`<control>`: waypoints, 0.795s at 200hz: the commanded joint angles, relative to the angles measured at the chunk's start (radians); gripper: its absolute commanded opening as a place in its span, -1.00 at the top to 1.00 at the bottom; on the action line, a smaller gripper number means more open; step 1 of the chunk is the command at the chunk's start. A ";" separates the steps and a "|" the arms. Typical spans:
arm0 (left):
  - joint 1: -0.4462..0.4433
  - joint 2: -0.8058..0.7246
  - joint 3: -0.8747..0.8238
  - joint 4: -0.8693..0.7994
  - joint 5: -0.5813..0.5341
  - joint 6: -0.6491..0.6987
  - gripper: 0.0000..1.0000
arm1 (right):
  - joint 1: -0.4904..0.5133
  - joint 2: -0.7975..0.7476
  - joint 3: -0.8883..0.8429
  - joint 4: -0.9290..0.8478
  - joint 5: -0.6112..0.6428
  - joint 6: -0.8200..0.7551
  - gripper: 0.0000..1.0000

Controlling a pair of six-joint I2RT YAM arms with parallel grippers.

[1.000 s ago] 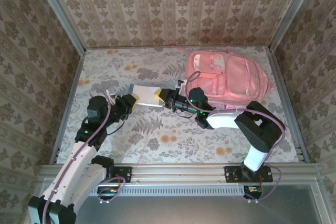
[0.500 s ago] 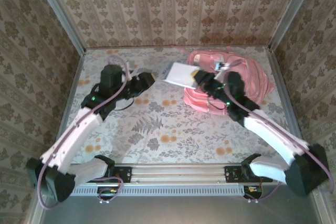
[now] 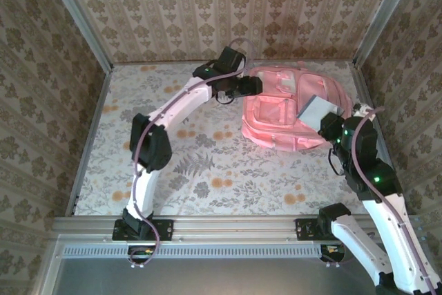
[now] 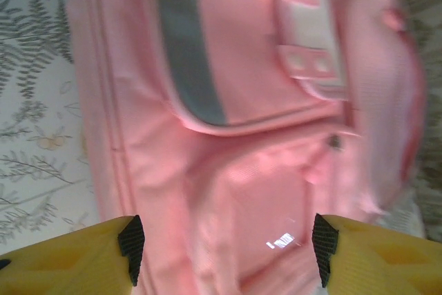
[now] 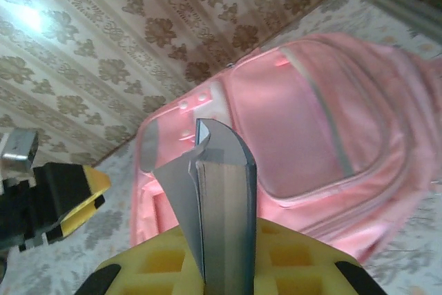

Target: Pack the student bag

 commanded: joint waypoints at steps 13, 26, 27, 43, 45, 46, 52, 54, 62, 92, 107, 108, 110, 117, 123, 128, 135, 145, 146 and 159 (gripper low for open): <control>0.049 0.064 0.064 -0.103 -0.054 0.030 -0.32 | -0.005 -0.051 0.024 -0.051 0.061 -0.082 1.00; 0.068 0.063 0.004 -0.033 -0.007 0.005 -0.27 | -0.004 -0.053 0.018 -0.049 0.049 -0.085 1.00; 0.069 0.063 -0.003 -0.023 -0.002 0.004 -0.27 | -0.004 -0.053 0.017 -0.048 0.047 -0.085 1.00; 0.083 0.069 -0.071 0.094 0.099 -0.025 -0.24 | -0.004 -0.050 0.006 -0.039 0.037 -0.088 1.00; 0.083 0.072 -0.076 0.106 0.116 -0.030 -0.23 | -0.004 -0.048 0.005 -0.039 0.035 -0.087 1.00; 0.083 0.073 -0.078 0.112 0.124 -0.031 -0.23 | -0.005 -0.048 0.004 -0.038 0.035 -0.086 1.00; 0.085 0.083 -0.083 0.142 0.169 -0.040 -0.23 | -0.004 -0.043 0.002 -0.036 0.027 -0.085 1.00; 0.086 0.088 -0.084 0.150 0.179 -0.044 -0.23 | -0.004 -0.042 0.000 -0.035 0.023 -0.085 1.00; 0.085 0.104 -0.088 0.182 0.230 -0.056 -0.23 | -0.006 -0.033 -0.004 -0.032 0.010 -0.084 1.00; 0.098 0.143 -0.117 0.240 0.293 -0.093 0.03 | -0.006 -0.010 -0.003 -0.033 -0.020 -0.066 1.00; 0.120 0.133 -0.188 0.320 0.342 -0.136 0.47 | -0.006 -0.013 0.001 -0.031 -0.035 -0.064 1.00; 0.122 0.130 -0.197 0.327 0.347 -0.140 0.50 | -0.006 -0.013 0.001 -0.030 -0.036 -0.064 1.00; 0.125 0.128 -0.209 0.339 0.356 -0.146 0.57 | -0.007 -0.013 0.002 -0.032 -0.036 -0.064 1.00; 0.136 0.118 -0.251 0.386 0.379 -0.166 0.77 | -0.006 -0.013 0.007 -0.034 -0.037 -0.064 1.00; 0.146 0.109 -0.283 0.408 0.390 -0.175 0.92 | -0.006 -0.013 0.009 -0.036 -0.035 -0.064 1.00; 0.153 0.101 -0.300 0.419 0.391 -0.177 1.00 | -0.007 -0.013 0.009 -0.037 -0.035 -0.065 1.00; 0.166 0.089 -0.323 0.418 0.427 -0.170 1.00 | -0.007 -0.013 0.009 -0.038 -0.035 -0.064 1.00; 0.179 0.073 -0.328 0.361 0.433 -0.128 1.00 | -0.007 -0.011 0.011 -0.038 -0.039 -0.061 1.00; 0.181 0.071 -0.328 0.355 0.434 -0.124 1.00 | -0.007 -0.011 0.011 -0.037 -0.039 -0.060 1.00; 0.200 0.038 -0.325 0.238 0.416 -0.045 1.00 | -0.006 -0.008 0.011 -0.037 -0.046 -0.056 1.00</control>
